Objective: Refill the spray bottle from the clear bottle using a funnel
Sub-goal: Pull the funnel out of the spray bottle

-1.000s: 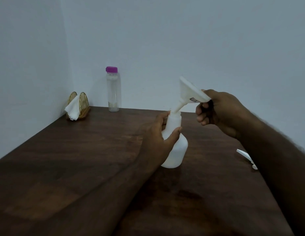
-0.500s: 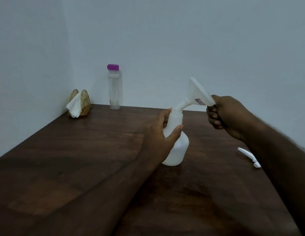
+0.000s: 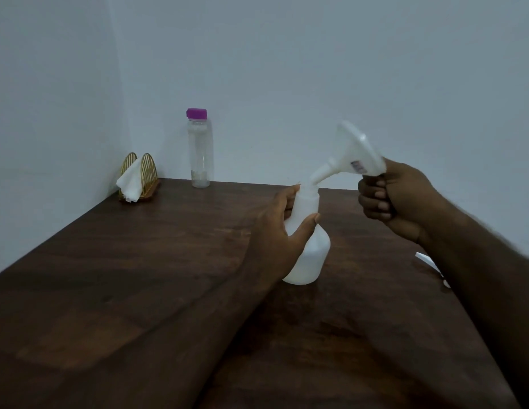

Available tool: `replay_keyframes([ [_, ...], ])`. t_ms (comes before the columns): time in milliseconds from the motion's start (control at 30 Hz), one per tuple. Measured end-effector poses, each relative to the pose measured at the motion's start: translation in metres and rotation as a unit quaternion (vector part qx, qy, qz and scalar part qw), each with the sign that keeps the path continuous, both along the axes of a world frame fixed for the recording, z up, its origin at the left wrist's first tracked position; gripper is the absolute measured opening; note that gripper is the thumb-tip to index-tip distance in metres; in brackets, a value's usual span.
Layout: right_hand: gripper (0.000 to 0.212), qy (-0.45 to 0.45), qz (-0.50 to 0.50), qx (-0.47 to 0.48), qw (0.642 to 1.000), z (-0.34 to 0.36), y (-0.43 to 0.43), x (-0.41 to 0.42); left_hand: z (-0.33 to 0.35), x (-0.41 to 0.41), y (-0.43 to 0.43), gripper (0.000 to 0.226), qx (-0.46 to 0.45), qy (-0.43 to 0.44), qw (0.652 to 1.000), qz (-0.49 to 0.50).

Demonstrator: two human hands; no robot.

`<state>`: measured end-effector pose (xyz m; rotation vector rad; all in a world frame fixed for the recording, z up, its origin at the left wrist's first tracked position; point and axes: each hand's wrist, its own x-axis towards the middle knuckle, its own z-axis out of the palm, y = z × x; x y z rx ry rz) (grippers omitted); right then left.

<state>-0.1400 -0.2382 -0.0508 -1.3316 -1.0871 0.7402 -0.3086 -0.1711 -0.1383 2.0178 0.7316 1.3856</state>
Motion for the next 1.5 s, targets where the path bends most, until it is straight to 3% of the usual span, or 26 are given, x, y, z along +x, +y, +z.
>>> replay_keyframes([
  [267, 0.039, -0.043, -0.033, -0.016, 0.998, 0.005, 0.001, -0.006, 0.002, -0.001, -0.003, 0.053, -0.002, 0.002, 1.000, 0.002],
  [533, 0.037, -0.030, -0.038, -0.009, 0.999, 0.007, -0.006, -0.006, 0.002, -0.004, -0.004, 0.055, -0.009, 0.008, 1.000, -0.004],
  [667, 0.043, -0.100, -0.056, -0.013, 0.993, 0.011, -0.006, -0.012, 0.003, -0.003, -0.004, 0.056, -0.014, 0.012, 1.000, -0.003],
  [867, 0.029, -0.089, -0.063, -0.010, 0.994, 0.018, 0.003, -0.026, 0.002, -0.003, -0.004, 0.055, -0.015, 0.005, 1.000, -0.008],
  [933, 0.031, -0.055, -0.064, 0.003, 0.996, 0.019, 0.006, -0.027, 0.002, -0.004, -0.004, 0.056, -0.015, 0.010, 1.000, -0.006],
  [1500, 0.027, -0.073, -0.067, 0.006, 0.995, 0.016, 0.008, -0.031, 0.002, -0.006, -0.004, 0.055, -0.013, -0.001, 1.000, -0.003],
])
